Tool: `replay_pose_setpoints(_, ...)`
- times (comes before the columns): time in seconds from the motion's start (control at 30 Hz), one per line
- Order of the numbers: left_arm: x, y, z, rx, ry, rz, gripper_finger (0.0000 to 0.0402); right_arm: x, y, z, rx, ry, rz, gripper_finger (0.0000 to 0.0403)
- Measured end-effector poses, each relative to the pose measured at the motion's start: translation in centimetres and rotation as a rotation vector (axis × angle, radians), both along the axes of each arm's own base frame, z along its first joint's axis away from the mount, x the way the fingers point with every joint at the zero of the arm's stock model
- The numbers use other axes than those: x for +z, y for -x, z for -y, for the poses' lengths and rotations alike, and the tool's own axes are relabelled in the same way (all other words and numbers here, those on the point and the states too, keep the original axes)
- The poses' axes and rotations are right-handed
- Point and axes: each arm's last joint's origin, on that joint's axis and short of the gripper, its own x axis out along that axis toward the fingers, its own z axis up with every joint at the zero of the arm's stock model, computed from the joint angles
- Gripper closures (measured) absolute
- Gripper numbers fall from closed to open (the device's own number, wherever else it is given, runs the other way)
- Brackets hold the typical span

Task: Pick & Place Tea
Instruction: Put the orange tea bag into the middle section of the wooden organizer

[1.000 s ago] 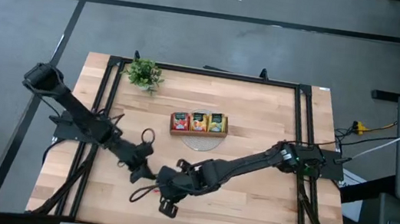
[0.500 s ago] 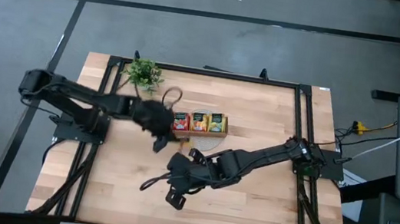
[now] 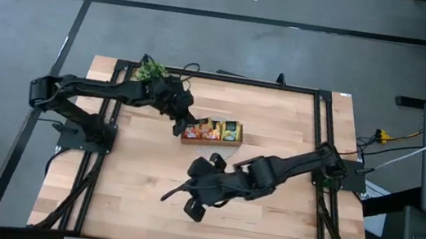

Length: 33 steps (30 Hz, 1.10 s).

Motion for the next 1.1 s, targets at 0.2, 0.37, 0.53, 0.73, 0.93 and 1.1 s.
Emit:
replay_pose_setpoints(0.2, -1.3, -1.2, -0.3, -0.014, -0.013, -0.004, 0.0400, 4.0, 2.8, 0.5, -0.086, 0.048, 0.132, 0.0326)
replay_pose_setpoints(0.37, -1.5, -1.8, -0.4, -0.025, -0.039, 0.023, 0.0400, 5.9, 4.6, 0.4, -0.146, 0.094, 0.208, 0.0326)
replay_pose_setpoints(0.53, -2.1, -2.9, -0.8, -0.052, -0.058, -0.012, 0.0400, 6.0, 4.9, 0.1, -0.162, 0.131, 0.220, 0.0326)
replay_pose_setpoints(0.73, -3.0, -4.4, -1.4, -0.063, -0.048, -0.058, 0.0400, 6.0, 4.9, 0.1, -0.177, 0.114, 0.222, 0.0326)
replay_pose_setpoints(0.93, -3.1, -4.4, -1.4, -0.076, -0.047, -0.092, 0.0400, 6.0, 5.0, -0.3, -0.176, 0.110, 0.226, 0.0326)
replay_pose_setpoints(1.1, -3.4, -4.2, -1.1, -0.103, -0.066, -0.125, 0.0400, 6.0, 5.0, -0.3, -0.181, 0.107, 0.227, 0.0326)
